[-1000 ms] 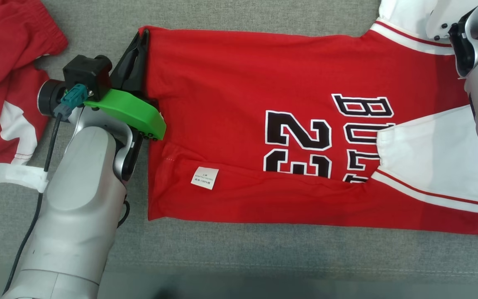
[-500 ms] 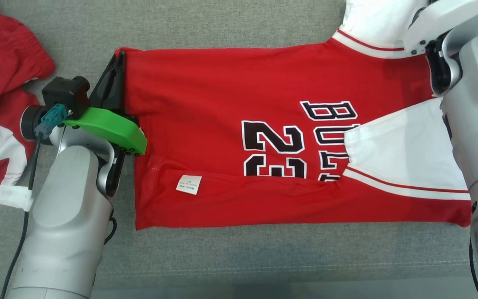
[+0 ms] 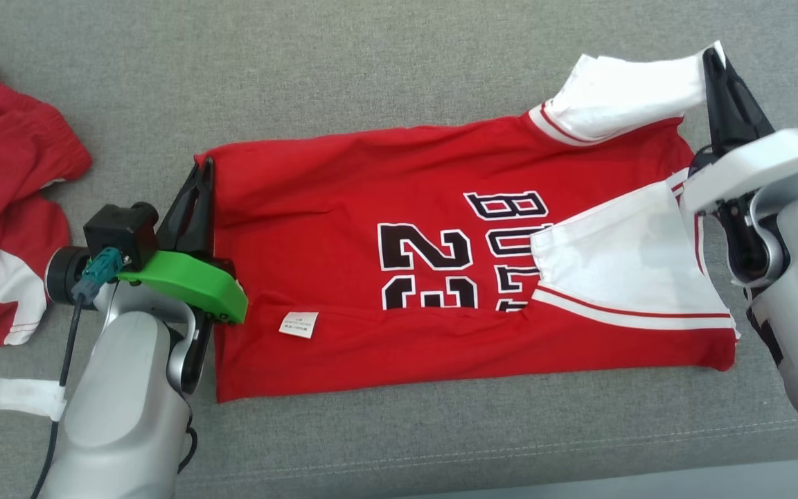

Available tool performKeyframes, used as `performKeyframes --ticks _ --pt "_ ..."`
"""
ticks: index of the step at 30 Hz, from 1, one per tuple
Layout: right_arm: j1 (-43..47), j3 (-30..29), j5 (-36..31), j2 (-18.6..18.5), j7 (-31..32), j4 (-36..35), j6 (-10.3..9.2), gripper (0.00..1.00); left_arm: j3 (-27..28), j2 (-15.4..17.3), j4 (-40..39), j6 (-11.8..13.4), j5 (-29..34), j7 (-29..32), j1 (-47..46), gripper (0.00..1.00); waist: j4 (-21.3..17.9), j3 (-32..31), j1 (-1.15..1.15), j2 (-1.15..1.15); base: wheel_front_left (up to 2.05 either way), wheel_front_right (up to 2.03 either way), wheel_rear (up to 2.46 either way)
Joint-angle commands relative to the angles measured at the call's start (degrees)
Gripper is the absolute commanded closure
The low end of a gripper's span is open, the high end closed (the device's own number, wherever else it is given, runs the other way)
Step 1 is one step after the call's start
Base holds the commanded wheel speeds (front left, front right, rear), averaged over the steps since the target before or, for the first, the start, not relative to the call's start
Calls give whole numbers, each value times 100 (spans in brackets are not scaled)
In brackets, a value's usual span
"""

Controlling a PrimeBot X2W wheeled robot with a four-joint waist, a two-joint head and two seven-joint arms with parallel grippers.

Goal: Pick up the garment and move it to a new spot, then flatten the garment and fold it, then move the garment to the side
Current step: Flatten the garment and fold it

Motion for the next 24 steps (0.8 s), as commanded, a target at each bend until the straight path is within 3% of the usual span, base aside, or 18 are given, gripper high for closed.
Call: performKeyframes --ticks 1,11,24 --pt "284 52 133 -36 -17 -187 -8 100 14 57 -42 -9 8 -16 158 100 -72 -193 1 0 0 0 0" --pt "1680 248 787 -271 -17 -1271 -7 100 157 -26 -292 -3 4 -16 787 100 -147 -542 1 0 0 0 0" --pt "2310 359 1009 -451 -17 -1400 -7 100 237 -239 -542 12 -7 -16 1471 100 -170 -791 1 0 0 0 0"
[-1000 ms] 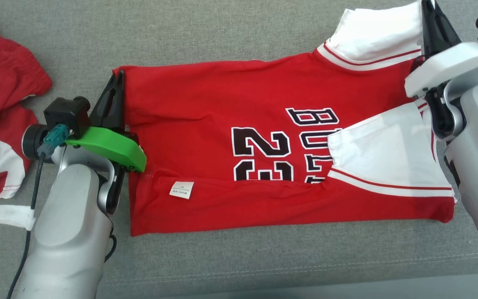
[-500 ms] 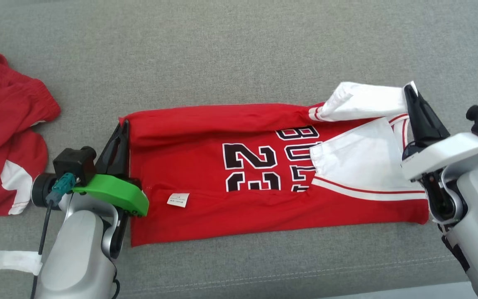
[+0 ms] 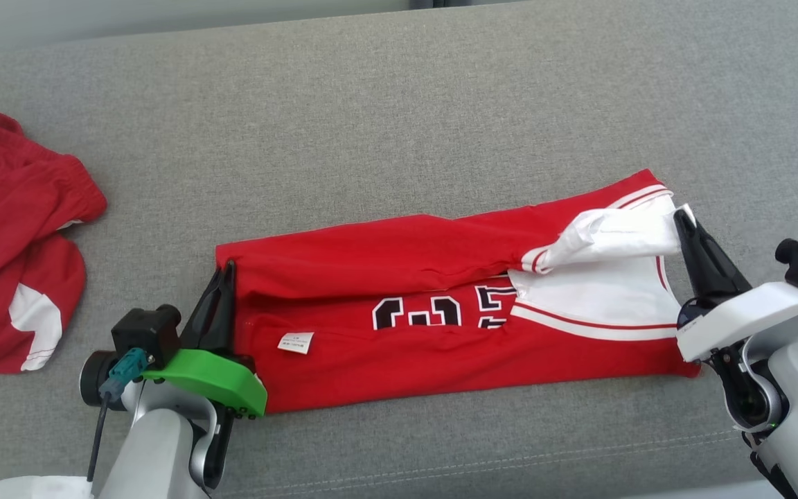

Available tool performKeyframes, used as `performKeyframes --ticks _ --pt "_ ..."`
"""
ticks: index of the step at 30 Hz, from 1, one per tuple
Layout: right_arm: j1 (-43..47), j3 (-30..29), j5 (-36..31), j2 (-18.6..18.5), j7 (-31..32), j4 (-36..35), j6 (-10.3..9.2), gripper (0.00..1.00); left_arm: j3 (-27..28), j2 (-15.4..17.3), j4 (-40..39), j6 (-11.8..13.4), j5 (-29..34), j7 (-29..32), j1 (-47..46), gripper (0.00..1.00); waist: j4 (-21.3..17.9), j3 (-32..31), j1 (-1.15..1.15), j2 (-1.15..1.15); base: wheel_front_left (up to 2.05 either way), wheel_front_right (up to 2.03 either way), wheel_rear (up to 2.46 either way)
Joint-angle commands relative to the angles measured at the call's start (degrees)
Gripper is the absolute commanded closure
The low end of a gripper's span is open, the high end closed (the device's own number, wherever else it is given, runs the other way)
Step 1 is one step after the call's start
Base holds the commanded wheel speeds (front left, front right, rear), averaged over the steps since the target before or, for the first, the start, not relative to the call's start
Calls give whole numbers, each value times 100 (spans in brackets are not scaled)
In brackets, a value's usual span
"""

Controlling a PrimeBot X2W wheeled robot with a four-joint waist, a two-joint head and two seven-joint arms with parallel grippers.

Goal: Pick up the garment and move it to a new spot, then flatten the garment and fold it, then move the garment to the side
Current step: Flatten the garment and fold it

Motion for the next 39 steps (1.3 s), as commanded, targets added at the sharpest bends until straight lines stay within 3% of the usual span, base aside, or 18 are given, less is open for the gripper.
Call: performKeyframes --ticks 1,7,10,11,12,22,23,24,39 --pt "90 41 34 -20 -17 11 -6 100 5 -19 -3 9 -11 -16 77 100 21 -41 1 0 0 0 0" --pt "199 280 45 -117 -18 211 -6 100 12 -82 94 5 -34 -16 273 100 60 -143 1 0 0 0 0" --pt "189 359 42 -131 -18 312 -6 100 25 -112 110 4 -25 -16 326 69 58 -193 1 0 0 0 0" --pt "191 379 55 -126 -18 335 -6 100 48 -121 89 12 -30 -16 344 54 56 -208 1 0 0 0 0" --pt "204 419 57 -132 -18 379 -6 100 65 -126 67 22 -11 -16 373 0 55 -222 1 0 0 0 0" --pt "265 696 -46 -123 -18 764 -6 100 254 -199 -217 84 109 -16 677 0 72 -372 1 0 0 0 0" --pt "242 693 -88 -123 -18 827 -6 64 281 -205 -254 92 123 -16 690 0 71 -385 1 0 0 0 0" --pt "222 696 -135 -118 -18 889 -6 3 302 -210 -293 94 141 -16 703 0 73 -399 1 0 0 0 0" --pt "428 226 -561 42 -18 867 -6 0 667 -261 -915 242 374 -15 1144 0 94 -692 1 0 0 0 0"
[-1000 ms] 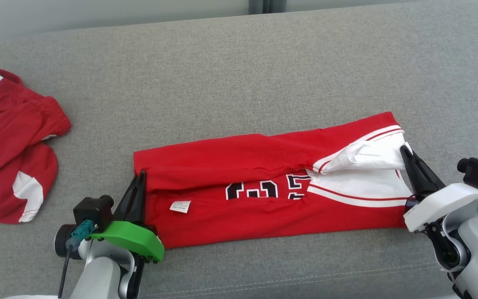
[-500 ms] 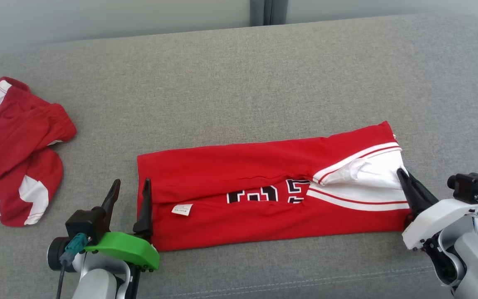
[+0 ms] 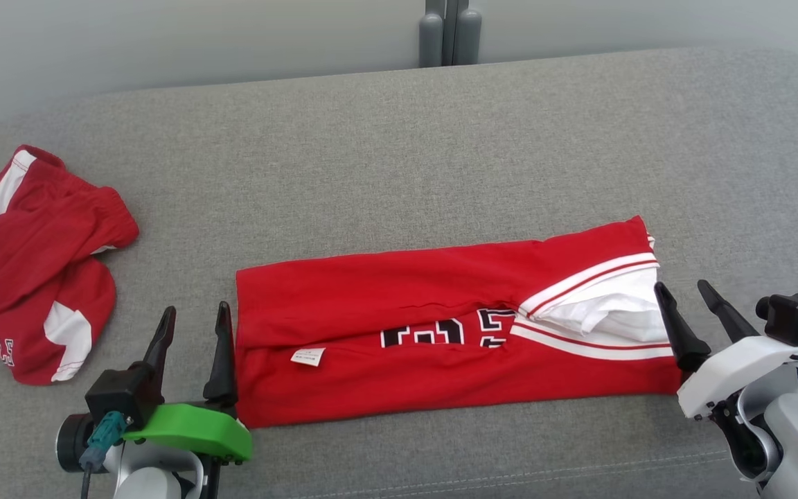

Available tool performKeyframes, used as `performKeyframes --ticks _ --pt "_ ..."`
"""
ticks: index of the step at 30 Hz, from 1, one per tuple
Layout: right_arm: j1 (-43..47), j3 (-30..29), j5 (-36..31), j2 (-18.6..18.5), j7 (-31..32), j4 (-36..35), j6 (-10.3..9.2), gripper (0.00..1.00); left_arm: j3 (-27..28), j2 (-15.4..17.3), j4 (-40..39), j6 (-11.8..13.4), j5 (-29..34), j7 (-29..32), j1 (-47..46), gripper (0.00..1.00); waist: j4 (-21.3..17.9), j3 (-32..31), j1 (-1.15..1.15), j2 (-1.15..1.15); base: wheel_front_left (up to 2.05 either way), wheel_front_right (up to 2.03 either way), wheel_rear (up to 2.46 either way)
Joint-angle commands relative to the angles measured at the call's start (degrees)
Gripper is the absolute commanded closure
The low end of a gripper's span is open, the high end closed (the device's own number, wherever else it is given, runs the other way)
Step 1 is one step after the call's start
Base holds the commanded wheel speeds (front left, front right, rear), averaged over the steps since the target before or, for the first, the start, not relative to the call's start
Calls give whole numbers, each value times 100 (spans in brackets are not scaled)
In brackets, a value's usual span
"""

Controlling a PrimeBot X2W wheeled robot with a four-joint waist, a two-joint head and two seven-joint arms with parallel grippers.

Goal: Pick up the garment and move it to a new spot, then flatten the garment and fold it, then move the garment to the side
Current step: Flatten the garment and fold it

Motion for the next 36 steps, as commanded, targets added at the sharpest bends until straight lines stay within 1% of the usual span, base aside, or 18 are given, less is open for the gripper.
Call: performKeyframes --ticks 1,7,16,23,28,35,36 --pt "70 -67 -82 17 -18 40 -6 0 59 7 -73 31 55 -15 112 0 9 -48 0 0 0 0 0" --pt "-18 -458 -444 165 -17 493 -6 0 189 -6 -352 107 212 -15 336 0 57 -118 0 0 0 0 0" --pt "-592 -806 -874 480 -16 1412 -6 0 222 -25 -489 85 259 -15 376 0 231 -19 0 0 0 0 0" --pt "-1002 -816 -972 668 187 2226 -6 0 159 -36 -469 100 234 -15 295 0 419 95 0 0 0 0 0" --pt "-1154 -772 -951 759 365 2672 -6 0 149 -40 -480 109 223 -16 251 0 504 184 0 0 0 0 0" --pt "-1194 -540 -793 856 643 2875 -3 0 166 -42 -465 158 277 -15 216 0 509 224 0 0 0 0 0" --pt "-1185 -493 -766 872 693 2879 -3 24 167 -43 -460 161 273 -15 225 0 502 218 0 0 0 0 0"
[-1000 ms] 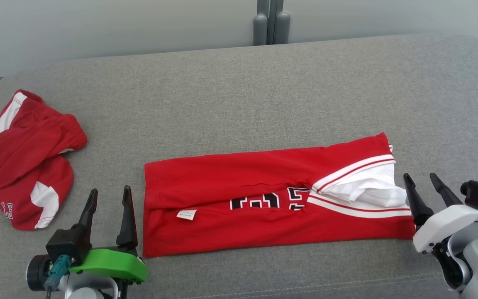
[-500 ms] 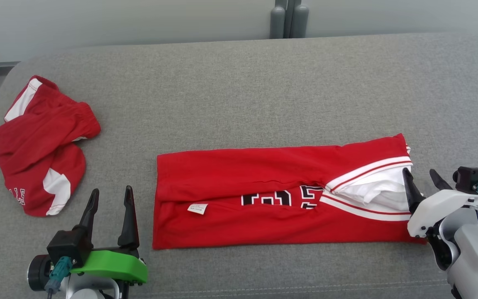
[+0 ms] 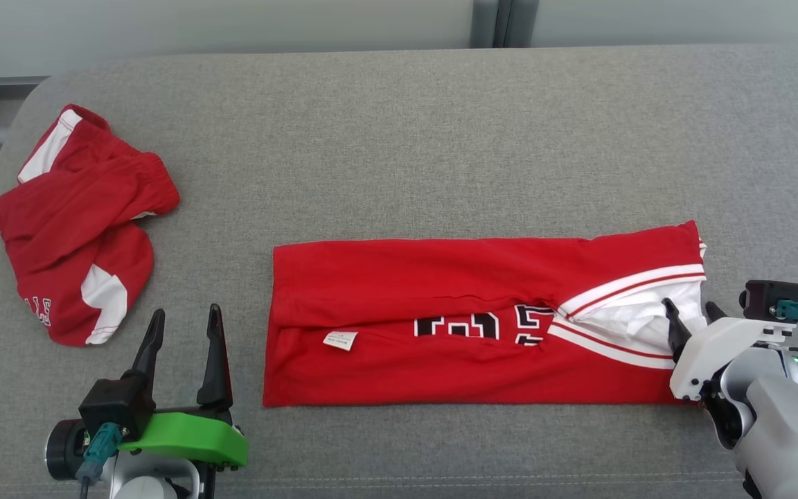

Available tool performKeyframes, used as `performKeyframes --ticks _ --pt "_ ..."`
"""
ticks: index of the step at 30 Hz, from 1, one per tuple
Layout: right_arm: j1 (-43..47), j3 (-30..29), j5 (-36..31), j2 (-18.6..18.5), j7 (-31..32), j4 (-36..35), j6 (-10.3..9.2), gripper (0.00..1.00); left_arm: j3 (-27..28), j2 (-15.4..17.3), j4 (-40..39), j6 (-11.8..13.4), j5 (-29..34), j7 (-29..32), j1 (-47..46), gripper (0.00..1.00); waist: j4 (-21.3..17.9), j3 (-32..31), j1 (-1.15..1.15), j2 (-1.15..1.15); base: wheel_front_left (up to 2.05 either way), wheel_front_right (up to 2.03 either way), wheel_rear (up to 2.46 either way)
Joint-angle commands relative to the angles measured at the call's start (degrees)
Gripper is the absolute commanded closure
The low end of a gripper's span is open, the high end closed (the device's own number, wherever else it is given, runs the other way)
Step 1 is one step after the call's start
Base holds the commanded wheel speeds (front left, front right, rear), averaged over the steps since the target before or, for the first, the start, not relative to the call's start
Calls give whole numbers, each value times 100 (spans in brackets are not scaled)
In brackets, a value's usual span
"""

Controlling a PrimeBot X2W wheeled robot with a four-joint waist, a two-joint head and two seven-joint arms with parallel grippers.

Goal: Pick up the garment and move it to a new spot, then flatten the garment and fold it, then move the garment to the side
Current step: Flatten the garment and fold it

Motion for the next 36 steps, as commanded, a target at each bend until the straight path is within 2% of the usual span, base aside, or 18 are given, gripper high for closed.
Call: performKeyframes --ticks 1,2,3,4,11,26,31,34,36 --pt "80 108 61 76 101 52 2 54 9 1 -6 36 6 -16 -44 0 -16 -14 0 0 0 0 0" --pt "80 108 61 76 101 52 2 54 9 1 -6 36 6 -16 -44 0 -16 -14 0 0 0 0 0" --pt "84 141 91 73 103 37 2 89 11 1 -10 37 -3 -15 -39 0 -22 -22 0 0 0 0 0" --pt "93 180 121 73 108 17 2 100 13 1 -12 42 -11 -16 -34 0 -28 -32 0 0 0 0 0" --pt "82 341 321 -141 -56 -101 -4 100 32 1 -38 86 -56 -16 49 0 -94 -103 0 0 0 0 0" --pt "-420 188 61 -1075 -383 279 -4 100 59 2 -10 133 -107 -15 184 0 -354 -248 0 0 0 0 0" --pt "-376 232 232 -946 -310 102 -4 100 96 2 -4 157 -133 -15 279 0 -479 -377 0 0 0 0 0" --pt "-161 348 708 -774 -77 -417 -3 100 114 3 -9 181 -147 -16 310 0 -554 -469 0 0 0 0 0" --pt "-21 468 1029 -838 119 -864 -3 100 113 3 -15 175 -145 -15 336 0 -587 -509 0 0 0 0 0"
